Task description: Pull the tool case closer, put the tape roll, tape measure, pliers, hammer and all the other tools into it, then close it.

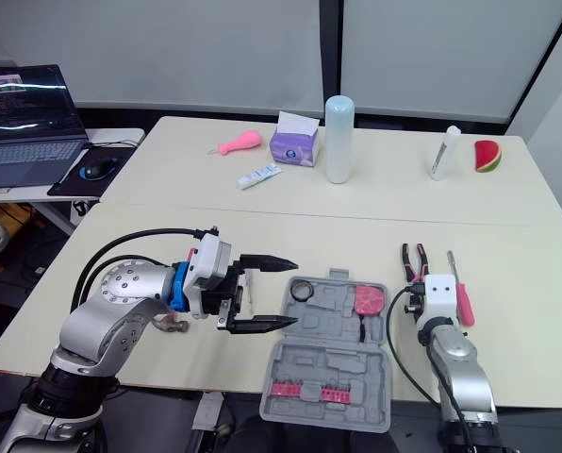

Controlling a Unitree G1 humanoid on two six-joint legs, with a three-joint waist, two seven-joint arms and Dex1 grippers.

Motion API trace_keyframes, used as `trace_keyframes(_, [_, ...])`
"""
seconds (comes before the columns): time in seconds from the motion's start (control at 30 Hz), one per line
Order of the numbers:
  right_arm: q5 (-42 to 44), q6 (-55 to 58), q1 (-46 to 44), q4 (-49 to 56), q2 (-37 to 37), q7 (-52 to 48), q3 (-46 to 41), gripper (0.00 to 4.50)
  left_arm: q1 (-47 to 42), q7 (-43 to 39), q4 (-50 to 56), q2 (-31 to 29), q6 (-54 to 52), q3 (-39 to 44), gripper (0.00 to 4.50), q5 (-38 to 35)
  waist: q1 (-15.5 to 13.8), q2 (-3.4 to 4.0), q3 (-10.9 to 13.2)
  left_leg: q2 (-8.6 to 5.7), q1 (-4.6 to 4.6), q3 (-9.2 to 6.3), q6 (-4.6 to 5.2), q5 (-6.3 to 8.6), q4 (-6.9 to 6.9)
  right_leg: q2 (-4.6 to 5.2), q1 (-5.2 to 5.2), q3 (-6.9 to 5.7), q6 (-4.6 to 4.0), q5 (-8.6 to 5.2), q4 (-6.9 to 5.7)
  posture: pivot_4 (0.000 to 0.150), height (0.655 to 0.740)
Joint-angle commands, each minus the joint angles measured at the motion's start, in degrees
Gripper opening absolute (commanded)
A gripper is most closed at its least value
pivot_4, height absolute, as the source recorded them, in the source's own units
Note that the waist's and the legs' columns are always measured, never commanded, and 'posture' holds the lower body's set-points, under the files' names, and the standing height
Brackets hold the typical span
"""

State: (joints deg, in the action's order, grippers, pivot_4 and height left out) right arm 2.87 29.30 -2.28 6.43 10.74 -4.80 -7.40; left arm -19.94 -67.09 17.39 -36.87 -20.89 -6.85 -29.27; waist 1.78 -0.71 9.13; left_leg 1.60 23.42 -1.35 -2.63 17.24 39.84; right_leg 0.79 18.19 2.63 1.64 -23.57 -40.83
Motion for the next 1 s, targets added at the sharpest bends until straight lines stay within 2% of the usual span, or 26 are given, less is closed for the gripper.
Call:
trace_keyframes(0.03, [0.2, -2.9, 0.6, 5.2, 2.1, -1.4, -1.2, 1.26, 0.5, -0.2, 0.6, -0.8, 1.3, 1.7, 4.50, -0.3, 0.0, 0.02, 0.0, 0.00, 0.00, 0.00, 0.00, 0.00, 0.00, 0.00, 0.00, 0.00, 0.00, 0.00, 0.00, 0.150, 0.7161])
trace_keyframes(0.13, [0.0, -2.8, 1.4, 11.0, 7.0, -6.1, 0.0, 1.26, 1.8, -0.7, 0.4, -2.4, 2.2, 3.0, 4.50, 0.4, 0.1, 0.13, 0.1, 0.00, 0.01, 0.02, 0.00, 0.00, 0.00, 0.00, 0.03, 0.01, 0.00, 0.00, 0.00, 0.150, 0.7161])
trace_keyframes(0.3, [3.7, 1.3, 1.7, 21.3, 23.1, -22.8, 2.5, 1.26, 5.4, -5.4, -2.1, -8.4, 7.1, 4.9, 4.50, 2.6, 0.1, 0.33, 0.2, 0.05, -0.01, -0.02, 0.08, 0.04, -0.02, -0.03, 0.04, 0.01, 0.00, 0.00, 0.01, 0.150, 0.7161])
trace_keyframes(0.37, [6.3, 2.1, 0.5, 23.5, 30.6, -31.4, 3.4, 1.26, 6.4, -7.6, -3.9, -10.6, 9.4, 5.4, 4.50, 3.8, 0.0, 0.33, 0.2, 0.04, 0.00, -0.05, 0.13, 0.07, -0.02, -0.07, 0.03, 0.00, 0.00, 0.00, 0.03, 0.150, 0.7161])
trace_keyframes(0.6, [9.7, 3.4, -5.2, 26.0, 46.1, -49.7, 10.8, 1.26, 7.8, -10.9, -7.0, -13.6, 13.5, 5.6, 4.50, 5.6, -0.1, 0.27, 0.3, 0.00, 0.08, -0.09, 0.20, 0.11, 0.03, 0.00, 0.00, -0.05, 0.00, 0.00, 0.11, 0.150, 0.7161])
trace_keyframes(0.73, [7.9, 4.7, -11.2, 25.5, 47.9, -53.9, 18.3, 1.26, 8.5, -11.4, -7.3, -14.0, 14.5, 5.3, 4.50, 6.1, 0.0, 0.24, 0.3, 0.03, 0.12, -0.14, 0.21, 0.12, 0.04, 0.00, 0.00, -0.10, 0.00, 0.00, 0.17, 0.150, 0.7161])
trace_keyframes(0.87, [3.7, 7.1, -18.1, 22.8, 44.3, -54.9, 27.4, 1.26, 8.9, -11.9, -7.6, -14.2, 15.3, 4.9, 4.50, 6.9, 0.1, 0.21, 0.4, 0.04, 0.13, -0.15, 0.19, 0.10, 0.06, -0.01, 0.02, -0.10, -0.01, 0.00, 0.15, 0.150, 0.7161])
trace_keyframes(1.0, [0.6, 8.4, -23.2, 18.6, 40.1, -54.3, 32.5, 1.26, 8.9, -11.9, -7.7, -14.1, 15.4, 4.7, 4.50, 7.3, 0.0, 0.15, 0.4, 0.01, 0.17, -0.16, 0.16, 0.08, 0.09, 0.02, 0.04, -0.13, -0.01, 0.00, 0.16, 0.150, 0.7161])
